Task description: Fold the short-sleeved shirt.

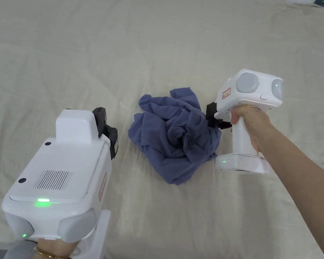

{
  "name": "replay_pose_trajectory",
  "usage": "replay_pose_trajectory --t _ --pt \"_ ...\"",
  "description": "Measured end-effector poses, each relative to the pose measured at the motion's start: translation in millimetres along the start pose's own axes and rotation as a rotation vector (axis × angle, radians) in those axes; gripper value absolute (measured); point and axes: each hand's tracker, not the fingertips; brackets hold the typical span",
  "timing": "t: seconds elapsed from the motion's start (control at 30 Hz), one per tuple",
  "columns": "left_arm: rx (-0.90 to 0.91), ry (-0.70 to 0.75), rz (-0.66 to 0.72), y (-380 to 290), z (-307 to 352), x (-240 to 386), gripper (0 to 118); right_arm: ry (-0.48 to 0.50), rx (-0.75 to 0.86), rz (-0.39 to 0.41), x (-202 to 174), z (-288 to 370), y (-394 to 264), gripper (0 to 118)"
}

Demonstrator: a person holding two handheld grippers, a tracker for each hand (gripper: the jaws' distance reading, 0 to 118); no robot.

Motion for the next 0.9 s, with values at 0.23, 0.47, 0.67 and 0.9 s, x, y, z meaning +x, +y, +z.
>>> replay_pose_trajectory --t 0.23,0.47,0.67,0.9 --pt "-0.103 -0.067 0.058 18 -15 -9 77 0.014 0.047 -0.004 3 23 -1 7" --pt "-0.403 -0.189 0.109 42 -76 -4 118 0.013 0.069 0.002 3 27 -2 7" --pt "-0.696 -0.226 0.059 41 -145 14 118 0.016 0.077 0.012 4 28 -3 7" --pt "-0.850 -0.210 0.043 25 -195 29 107 0.023 0.079 0.025 10 26 -2 7"
